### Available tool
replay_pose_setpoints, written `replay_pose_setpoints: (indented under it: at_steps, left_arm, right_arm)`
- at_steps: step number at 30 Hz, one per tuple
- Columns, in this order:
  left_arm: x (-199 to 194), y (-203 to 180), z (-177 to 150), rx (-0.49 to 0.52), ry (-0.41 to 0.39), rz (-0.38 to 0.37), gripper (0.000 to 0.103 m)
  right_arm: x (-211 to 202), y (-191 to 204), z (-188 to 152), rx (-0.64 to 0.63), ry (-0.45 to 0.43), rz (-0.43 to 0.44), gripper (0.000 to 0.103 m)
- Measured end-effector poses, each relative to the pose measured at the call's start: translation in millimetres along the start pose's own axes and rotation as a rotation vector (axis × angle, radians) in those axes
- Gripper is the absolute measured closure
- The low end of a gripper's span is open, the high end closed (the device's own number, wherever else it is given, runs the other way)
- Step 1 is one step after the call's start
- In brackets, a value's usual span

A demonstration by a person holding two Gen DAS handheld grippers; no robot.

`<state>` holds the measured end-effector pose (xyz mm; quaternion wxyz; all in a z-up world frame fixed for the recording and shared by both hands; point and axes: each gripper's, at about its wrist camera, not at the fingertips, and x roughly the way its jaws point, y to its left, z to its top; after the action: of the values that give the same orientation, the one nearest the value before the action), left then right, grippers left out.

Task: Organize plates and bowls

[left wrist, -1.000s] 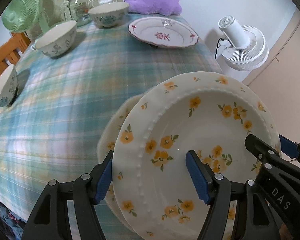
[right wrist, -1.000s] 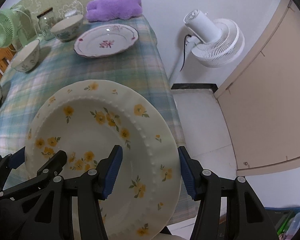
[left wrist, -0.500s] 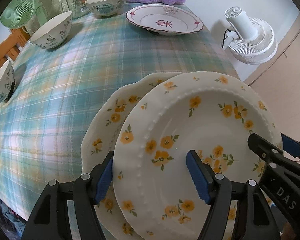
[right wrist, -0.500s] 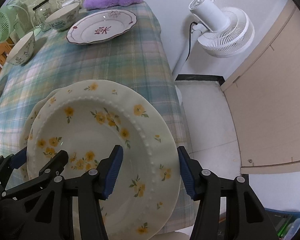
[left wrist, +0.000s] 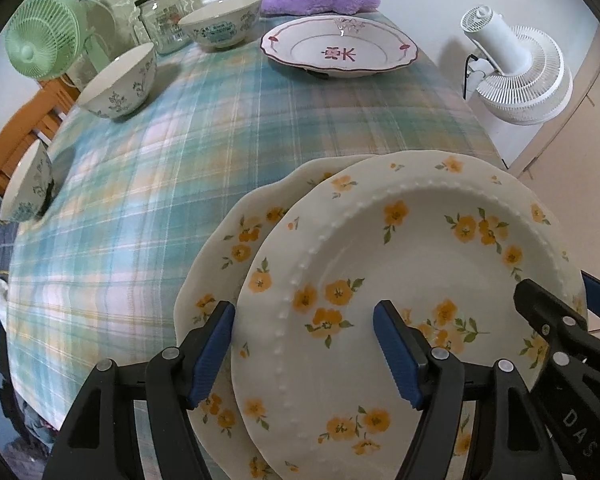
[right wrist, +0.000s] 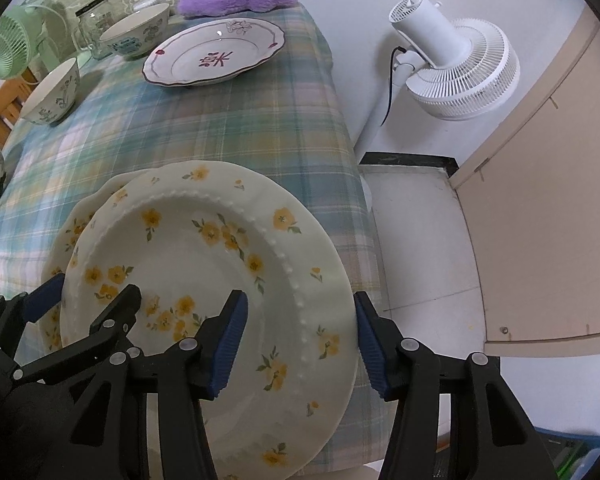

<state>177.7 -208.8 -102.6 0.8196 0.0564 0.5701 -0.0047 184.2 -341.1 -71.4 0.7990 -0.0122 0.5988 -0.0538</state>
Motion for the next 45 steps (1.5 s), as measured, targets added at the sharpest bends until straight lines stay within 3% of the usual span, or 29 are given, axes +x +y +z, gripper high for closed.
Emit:
replay_pose_setpoints:
  at_steps: [6, 9, 13, 20, 25, 41, 43, 45]
  left_arm:
    - [-2.6, -4.3, -0.4, 0.055, -0.003, 0.031, 0.03]
    - [-9.4, -5.2, -1.6, 0.076, -0.02, 0.039, 0.029]
    - [-14.8, -4.2, -2.9, 0.091, -0.023, 0.027, 0.028]
    - [-16.4, 12.7, 0.0, 0.02, 0.001, -0.036, 0.028]
    - [-16.4, 19.8, -0.1, -0.004, 0.007, -0.039, 0.028]
    - [-21.8, 29.3, -2.6, -0.039, 0.008, -0.038, 0.026]
    - [-26.8, 31.6, -3.0, -0.028, -0.003, -0.039, 0.023]
    - [-32.6, 36.8, -2.3, -0.017, -0.019, -0.047, 0.02]
  right_arm:
    - [-9.0, -7.0, 0.3, 0.026, -0.034, -0.019, 0.05]
    - [-6.9, -8.5, 0.9, 0.032, -0.027, -0.002, 0.066]
    - [-4.3, -1.0, 1.0, -0.003, -0.031, -0.022, 0.066]
    - [1.3, 5.4, 1.4, -0.008, -0.017, -0.009, 0.066]
    - [5.6, 11.4, 2.9, -0.016, -0.004, 0.002, 0.066]
    - [5.7, 16.0, 5.9, -0.045, 0.009, 0.028, 0.061]
    - [-4.6, 15.4, 6.2, -0.034, -0.014, 0.039, 0.056]
    - [-17.8, 17.3, 6.3, -0.025, -0.056, 0.019, 0.042]
